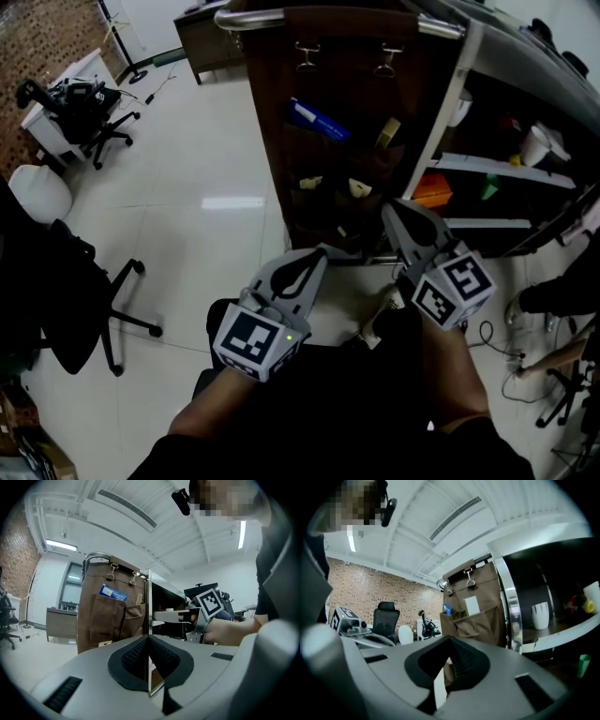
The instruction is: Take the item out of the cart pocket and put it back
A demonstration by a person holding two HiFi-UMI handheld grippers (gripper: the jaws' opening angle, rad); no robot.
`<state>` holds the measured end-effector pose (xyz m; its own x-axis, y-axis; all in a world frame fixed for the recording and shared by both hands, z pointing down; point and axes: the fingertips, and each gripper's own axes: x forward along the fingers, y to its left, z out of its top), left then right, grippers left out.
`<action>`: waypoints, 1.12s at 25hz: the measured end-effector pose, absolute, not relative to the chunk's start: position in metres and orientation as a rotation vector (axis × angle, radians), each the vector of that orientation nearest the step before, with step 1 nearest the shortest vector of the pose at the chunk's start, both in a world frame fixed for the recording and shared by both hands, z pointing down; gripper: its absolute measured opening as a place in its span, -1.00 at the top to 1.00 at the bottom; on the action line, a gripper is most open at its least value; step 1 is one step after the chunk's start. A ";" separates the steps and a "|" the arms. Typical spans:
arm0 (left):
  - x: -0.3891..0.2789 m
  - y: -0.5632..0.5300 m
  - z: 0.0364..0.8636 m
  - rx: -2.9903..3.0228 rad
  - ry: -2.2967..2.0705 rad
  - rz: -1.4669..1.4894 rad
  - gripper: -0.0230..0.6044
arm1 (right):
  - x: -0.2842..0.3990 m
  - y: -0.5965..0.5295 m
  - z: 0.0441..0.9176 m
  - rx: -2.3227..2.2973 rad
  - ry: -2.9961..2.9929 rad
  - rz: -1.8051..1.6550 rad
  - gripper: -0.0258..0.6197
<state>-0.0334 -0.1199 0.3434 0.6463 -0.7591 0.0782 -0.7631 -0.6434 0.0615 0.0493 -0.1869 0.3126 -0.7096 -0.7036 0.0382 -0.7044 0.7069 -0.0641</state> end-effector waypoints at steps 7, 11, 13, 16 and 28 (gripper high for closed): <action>-0.033 -0.116 0.341 2.768 -1.286 0.016 0.93 | 0.067 -0.141 0.311 1.198 -2.941 0.204 0.89; -0.032 -0.115 0.342 2.773 -1.285 0.029 0.93 | 0.071 -0.125 0.340 1.207 -2.859 0.180 0.89; -0.031 -0.114 0.345 2.768 -1.274 0.051 0.93 | 0.070 -0.122 0.356 1.205 -2.825 0.165 0.89; -0.030 -0.115 0.347 2.767 -1.276 0.056 0.93 | 0.067 -0.121 0.375 1.197 -2.795 0.199 0.89; -0.029 -0.116 0.351 2.777 -1.288 0.073 0.93 | 0.062 -0.129 0.366 1.206 -2.809 0.176 0.89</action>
<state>-0.0289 -0.1157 0.3511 0.6456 -0.7598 0.0767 -0.7636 -0.6435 0.0525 0.0624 -0.1286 0.3662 -0.6871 -0.7169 0.1179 -0.7261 0.6836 -0.0743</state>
